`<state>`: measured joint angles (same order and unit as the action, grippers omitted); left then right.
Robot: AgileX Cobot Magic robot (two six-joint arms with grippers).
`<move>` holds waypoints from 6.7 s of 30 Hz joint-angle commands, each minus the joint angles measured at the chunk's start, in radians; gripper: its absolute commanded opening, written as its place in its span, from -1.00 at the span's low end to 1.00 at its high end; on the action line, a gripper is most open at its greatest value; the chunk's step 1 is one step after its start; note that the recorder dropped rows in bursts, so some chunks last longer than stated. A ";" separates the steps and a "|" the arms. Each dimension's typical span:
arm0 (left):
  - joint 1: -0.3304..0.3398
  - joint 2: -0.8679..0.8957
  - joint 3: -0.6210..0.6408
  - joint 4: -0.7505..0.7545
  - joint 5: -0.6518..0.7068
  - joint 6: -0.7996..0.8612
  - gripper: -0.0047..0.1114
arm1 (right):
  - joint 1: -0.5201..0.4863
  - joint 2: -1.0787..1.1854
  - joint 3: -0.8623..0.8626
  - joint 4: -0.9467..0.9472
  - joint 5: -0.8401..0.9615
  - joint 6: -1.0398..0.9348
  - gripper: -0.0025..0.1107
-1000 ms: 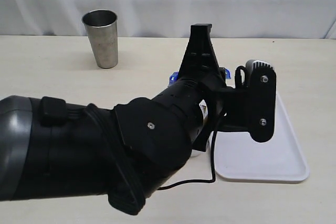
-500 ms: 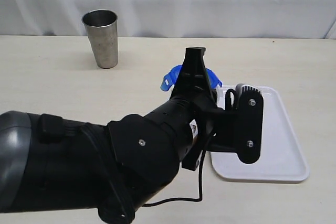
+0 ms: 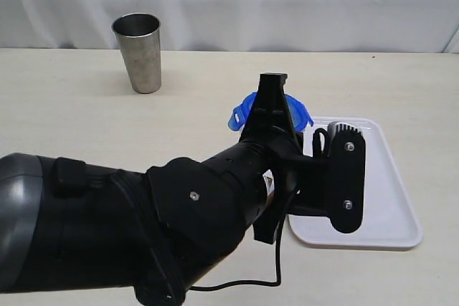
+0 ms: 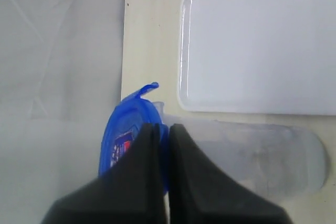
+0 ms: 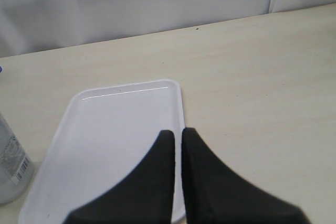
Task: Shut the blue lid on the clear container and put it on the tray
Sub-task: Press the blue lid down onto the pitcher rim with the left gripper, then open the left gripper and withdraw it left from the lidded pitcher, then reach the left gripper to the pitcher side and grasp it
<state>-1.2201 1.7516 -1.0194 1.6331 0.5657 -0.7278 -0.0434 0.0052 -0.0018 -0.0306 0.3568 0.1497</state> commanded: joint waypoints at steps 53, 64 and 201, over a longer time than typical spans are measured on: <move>-0.049 -0.010 0.003 -0.166 0.188 0.017 -0.21 | -0.001 -0.005 0.002 0.000 -0.004 0.001 -0.88; -0.049 -0.010 0.003 -0.309 0.220 0.055 -0.01 | -0.001 -0.005 0.002 0.000 -0.004 0.001 -0.88; 0.667 0.545 -0.042 -0.659 -1.727 0.357 0.89 | -0.001 -0.005 0.002 0.000 -0.004 0.001 -0.88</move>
<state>-0.5488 2.2997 -1.0565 0.9866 -1.1607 -0.3551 -0.0434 0.0052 -0.0018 -0.0306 0.3568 0.1497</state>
